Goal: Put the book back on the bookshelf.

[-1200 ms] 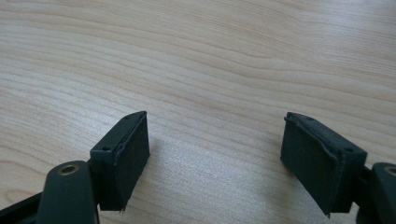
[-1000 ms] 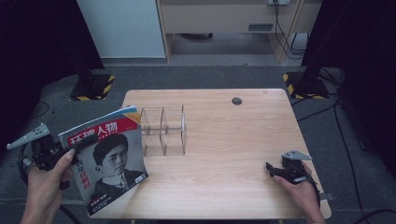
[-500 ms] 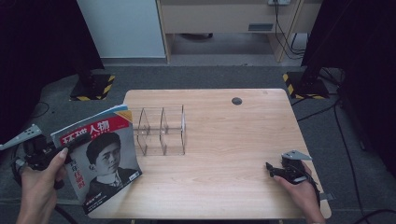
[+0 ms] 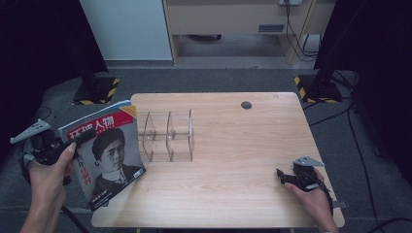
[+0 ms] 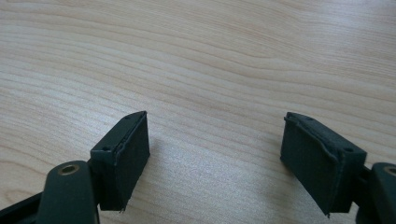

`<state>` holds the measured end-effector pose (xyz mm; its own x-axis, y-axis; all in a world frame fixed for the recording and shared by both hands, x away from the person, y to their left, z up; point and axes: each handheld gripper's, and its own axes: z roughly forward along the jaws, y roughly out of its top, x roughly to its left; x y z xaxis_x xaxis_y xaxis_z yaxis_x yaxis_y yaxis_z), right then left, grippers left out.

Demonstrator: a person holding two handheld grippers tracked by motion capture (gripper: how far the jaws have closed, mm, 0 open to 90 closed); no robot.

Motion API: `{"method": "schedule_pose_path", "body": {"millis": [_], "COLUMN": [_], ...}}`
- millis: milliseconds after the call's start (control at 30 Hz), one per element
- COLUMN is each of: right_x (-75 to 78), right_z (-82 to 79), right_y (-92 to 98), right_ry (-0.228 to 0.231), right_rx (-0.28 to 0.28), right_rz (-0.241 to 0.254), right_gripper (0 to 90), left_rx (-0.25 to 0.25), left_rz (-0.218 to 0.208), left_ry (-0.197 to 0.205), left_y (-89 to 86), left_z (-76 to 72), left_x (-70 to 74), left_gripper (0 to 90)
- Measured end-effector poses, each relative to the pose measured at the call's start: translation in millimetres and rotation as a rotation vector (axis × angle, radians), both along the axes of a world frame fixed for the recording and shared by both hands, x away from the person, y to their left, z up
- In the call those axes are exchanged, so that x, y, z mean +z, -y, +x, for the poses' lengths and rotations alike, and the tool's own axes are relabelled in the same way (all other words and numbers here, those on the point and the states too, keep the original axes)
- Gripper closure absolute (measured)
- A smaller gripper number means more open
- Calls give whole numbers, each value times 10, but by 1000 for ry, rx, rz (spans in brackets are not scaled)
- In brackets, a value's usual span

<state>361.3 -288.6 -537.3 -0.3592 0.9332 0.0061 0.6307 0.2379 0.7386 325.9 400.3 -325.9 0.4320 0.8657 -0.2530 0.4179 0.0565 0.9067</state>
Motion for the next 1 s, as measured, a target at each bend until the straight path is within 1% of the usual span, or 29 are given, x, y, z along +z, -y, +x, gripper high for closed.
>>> {"method": "schedule_pose_path", "body": {"millis": [33, 67, 233, 467, 500, 567, 600, 633, 667, 767, 800, 833, 967, 1000], "right_x": [0, 0, 0, 0, 0, 0, 0, 0, 0, 0, 0, 0, 0, 0], "right_z": [0, 0, 0, 3, 3, 3, 3, 3, 3, 2, 2, 2, 2, 3], "right_y": [1, 0, 0, 0, 0, 0, 0, 0, 0, -1, -1, -1, -1, 0], "right_ry": [0, 0, 0, 0, 0, 0, 0, 0, 0, 0, 0, 0, 0, 0], "right_rx": [1, 0, 0, 2, 3, 2, 2, 2, 2, 2, 2, 3, 2, 2], "right_rz": [1, 0, 1, 1, 1, 1, 1, 1, 1, 1, 1, 1, 1, 1], "right_gripper": [239, 239, 239, 239, 239, 239, 239, 239, 239, 239, 239, 239, 239, 239], "left_rx": [6, 9, 21, 57, 69, 74, 87, 87, 99, 118, 118, 127, 136, 148], "left_rz": [17, 20, 18, 0, -2, -5, -15, -15, -23, -28, -28, -31, -38, -44], "left_ry": [4, 4, 1, 5, 11, 14, 19, 19, 21, 24, 24, 23, 26, 30], "left_y": [20, 26, 31, 39, 43, 43, 44, 44, 44, 52, 52, 62, 82, 99], "left_z": [22, 33, 84, 210, 253, 274, 313, 313, 354, 417, 417, 454, 506, 539], "left_x": [16, 23, 27, 16, 16, 17, 15, 15, 9, -5, -5, -15, -29, -38], "left_gripper": [864, 864, 864, 864, 864, 864, 864, 864, 864, 864, 864, 864, 864, 864]}}
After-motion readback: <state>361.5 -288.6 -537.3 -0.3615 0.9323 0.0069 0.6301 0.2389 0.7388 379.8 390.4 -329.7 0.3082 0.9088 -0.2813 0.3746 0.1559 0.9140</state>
